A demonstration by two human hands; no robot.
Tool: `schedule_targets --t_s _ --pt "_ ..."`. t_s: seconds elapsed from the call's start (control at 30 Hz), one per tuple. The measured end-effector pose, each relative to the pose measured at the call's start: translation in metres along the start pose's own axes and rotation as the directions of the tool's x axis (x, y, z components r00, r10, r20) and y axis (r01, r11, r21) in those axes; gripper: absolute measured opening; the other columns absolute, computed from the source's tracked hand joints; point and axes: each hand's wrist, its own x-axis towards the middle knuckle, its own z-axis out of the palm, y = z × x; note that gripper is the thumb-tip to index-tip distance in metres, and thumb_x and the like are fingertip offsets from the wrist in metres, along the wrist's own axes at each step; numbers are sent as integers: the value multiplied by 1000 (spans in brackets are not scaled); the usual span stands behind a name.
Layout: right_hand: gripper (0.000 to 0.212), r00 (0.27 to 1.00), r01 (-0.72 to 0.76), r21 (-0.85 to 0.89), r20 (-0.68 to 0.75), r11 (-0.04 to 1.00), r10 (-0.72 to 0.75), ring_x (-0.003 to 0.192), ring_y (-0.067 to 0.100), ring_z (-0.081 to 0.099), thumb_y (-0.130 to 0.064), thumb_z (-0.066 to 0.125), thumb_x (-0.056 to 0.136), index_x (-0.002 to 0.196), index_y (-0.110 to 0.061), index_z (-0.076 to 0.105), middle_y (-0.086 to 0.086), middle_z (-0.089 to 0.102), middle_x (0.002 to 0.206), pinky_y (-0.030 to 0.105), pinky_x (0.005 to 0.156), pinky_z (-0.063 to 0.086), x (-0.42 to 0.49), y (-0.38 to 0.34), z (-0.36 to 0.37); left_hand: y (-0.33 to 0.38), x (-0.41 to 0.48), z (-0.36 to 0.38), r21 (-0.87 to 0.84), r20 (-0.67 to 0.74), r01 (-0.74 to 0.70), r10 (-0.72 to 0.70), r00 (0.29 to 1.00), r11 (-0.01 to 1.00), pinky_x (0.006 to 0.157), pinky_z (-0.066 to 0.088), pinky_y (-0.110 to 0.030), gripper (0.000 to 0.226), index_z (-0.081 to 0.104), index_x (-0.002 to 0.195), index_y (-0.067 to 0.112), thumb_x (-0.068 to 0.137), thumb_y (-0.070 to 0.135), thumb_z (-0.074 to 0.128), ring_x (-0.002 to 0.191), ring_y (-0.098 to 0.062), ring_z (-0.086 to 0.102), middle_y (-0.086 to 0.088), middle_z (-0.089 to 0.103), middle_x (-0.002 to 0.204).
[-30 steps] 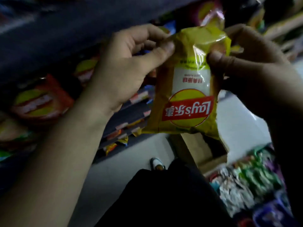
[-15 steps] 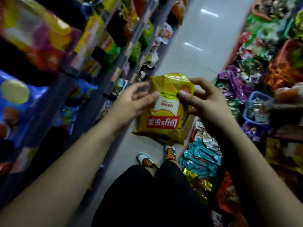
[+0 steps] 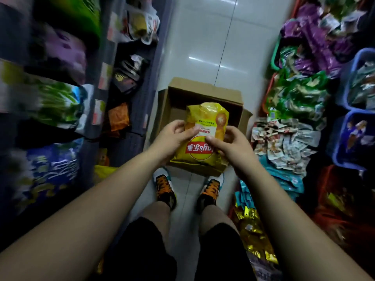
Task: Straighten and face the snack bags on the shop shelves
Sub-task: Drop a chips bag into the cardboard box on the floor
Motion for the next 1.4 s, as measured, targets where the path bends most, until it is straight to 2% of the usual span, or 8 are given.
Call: schedule_targets --t_s 0.1,0.3,0.57,0.73,0.87,1.1,1.3,1.4 --pt "74 997 -74 -37 -30 997 73 110 18 71 -39 87 75 136 -17 53 3 70 127 44 97 60 84 68 17 -60 87 -17 104 26 85 -88 996 991 96 55 -54 84 57 131 15 61 50 88 111 -31 70 -13 67 130" --pt "63 989 -146 -66 -47 987 143 115 25 68 -30 82 84 137 -12 52 10 67 133 47 100 58 242 174 45 -151 247 -30 356 -145 145 -99 985 923 90 53 -32 74 45 146 13 82 31 78 119 -24 63 -8 60 140" --pt "73 972 -219 -259 -141 941 188 130 31 60 -35 72 91 151 -7 41 14 58 147 43 106 52 301 194 41 -182 310 -28 497 -289 165 -17 957 852 104 45 -36 70 45 146 7 87 30 74 130 -27 57 -12 57 145" --pt "63 990 -129 -391 -104 911 96 132 26 58 -29 70 94 149 -11 45 11 59 146 32 95 50 230 140 33 -141 237 -30 584 -235 90 62 970 807 104 50 -40 59 53 140 13 87 30 74 124 -22 60 -7 62 139" --pt "58 995 2 -527 -81 850 -52 129 22 60 -26 73 92 144 -12 51 7 63 141 31 99 50 150 70 31 -82 150 -26 757 -178 -18 232 956 653 101 50 -36 55 58 135 14 85 30 75 122 -21 61 -5 65 133" --pt "57 966 189 -765 31 615 -257 123 21 62 -32 75 89 140 -16 54 4 64 135 33 98 51 -26 -56 21 28 -66 -37 887 -169 -21 366 915 462 100 50 -41 55 52 138 19 88 35 71 123 -25 56 -4 59 135" --pt "52 874 441 -785 267 435 -405 123 28 61 -33 75 87 132 -15 57 7 65 129 36 99 49 -193 -157 34 82 -286 -49 822 -346 2 496 797 570 103 44 -37 53 54 134 12 87 31 68 125 -28 54 -9 58 132" --pt "46 747 635 -680 418 366 -517 116 29 65 -29 77 85 124 -13 61 10 69 121 36 94 51 -271 -212 64 102 -394 -55 763 -466 -55 607 644 644 102 43 -34 55 56 133 12 84 30 72 122 -28 56 -9 60 129"
